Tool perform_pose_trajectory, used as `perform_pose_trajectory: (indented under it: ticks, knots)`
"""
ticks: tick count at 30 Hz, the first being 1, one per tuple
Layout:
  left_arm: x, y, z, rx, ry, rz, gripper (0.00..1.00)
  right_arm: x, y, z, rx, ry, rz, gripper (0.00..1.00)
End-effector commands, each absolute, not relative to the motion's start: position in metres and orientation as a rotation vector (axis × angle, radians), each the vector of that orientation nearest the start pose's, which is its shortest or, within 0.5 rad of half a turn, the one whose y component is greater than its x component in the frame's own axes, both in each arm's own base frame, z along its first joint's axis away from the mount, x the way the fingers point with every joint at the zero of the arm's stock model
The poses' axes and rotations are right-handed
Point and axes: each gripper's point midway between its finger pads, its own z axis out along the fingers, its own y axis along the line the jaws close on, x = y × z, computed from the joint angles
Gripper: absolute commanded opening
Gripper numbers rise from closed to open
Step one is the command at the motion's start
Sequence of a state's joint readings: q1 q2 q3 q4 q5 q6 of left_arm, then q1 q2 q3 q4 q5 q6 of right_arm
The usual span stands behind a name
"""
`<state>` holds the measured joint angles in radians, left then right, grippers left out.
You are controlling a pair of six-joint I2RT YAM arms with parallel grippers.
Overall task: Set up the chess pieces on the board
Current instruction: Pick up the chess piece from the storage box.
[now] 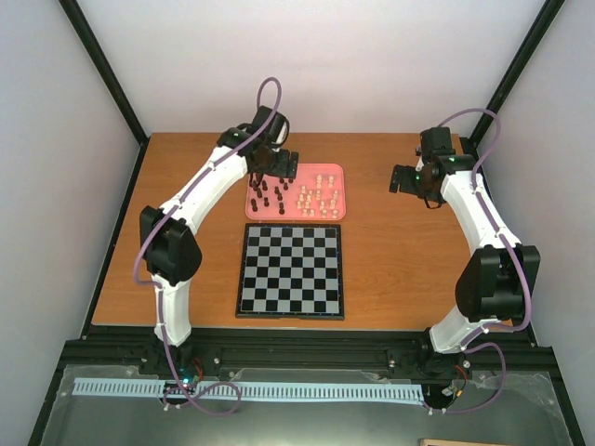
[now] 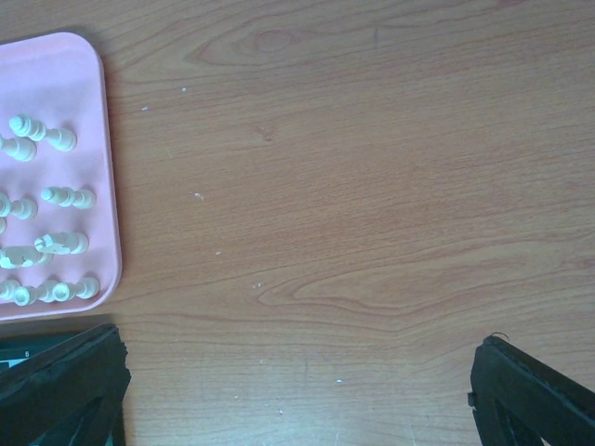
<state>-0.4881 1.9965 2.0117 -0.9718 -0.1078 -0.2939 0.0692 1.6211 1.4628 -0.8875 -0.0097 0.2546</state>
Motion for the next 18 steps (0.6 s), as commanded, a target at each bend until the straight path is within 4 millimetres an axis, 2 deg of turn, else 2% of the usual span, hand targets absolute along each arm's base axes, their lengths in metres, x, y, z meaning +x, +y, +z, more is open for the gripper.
perform_pose_trajectory:
  ticks: [1,2,5,7,8,13,18]
  knots:
    - [0.460,-0.227,0.179,0.199,2.608,-0.190,0.95,0.401,0.035,0.172,0.224,2.658,0.139,1.00]
    - [0.460,-0.228,0.176,0.202,2.611,-0.196,0.88,0.402,0.035,0.171,0.225,2.661,0.139,1.00]
    - [0.460,-0.231,0.163,0.201,2.628,-0.206,0.59,0.401,0.034,0.167,0.223,2.671,0.130,1.00]
    - [0.460,-0.232,0.151,0.199,2.657,-0.201,0.48,0.401,0.035,0.165,0.221,2.678,0.131,1.00]
    - [0.460,-0.233,0.144,0.201,2.674,-0.204,0.46,0.401,0.035,0.164,0.219,2.680,0.129,1.00]
    - [0.459,-0.240,0.110,0.212,2.744,-0.208,0.48,0.401,0.034,0.159,0.218,2.695,0.123,1.00]
    - [0.461,-0.242,0.090,0.214,2.780,-0.197,0.48,0.400,0.034,0.151,0.220,2.720,0.118,1.00]
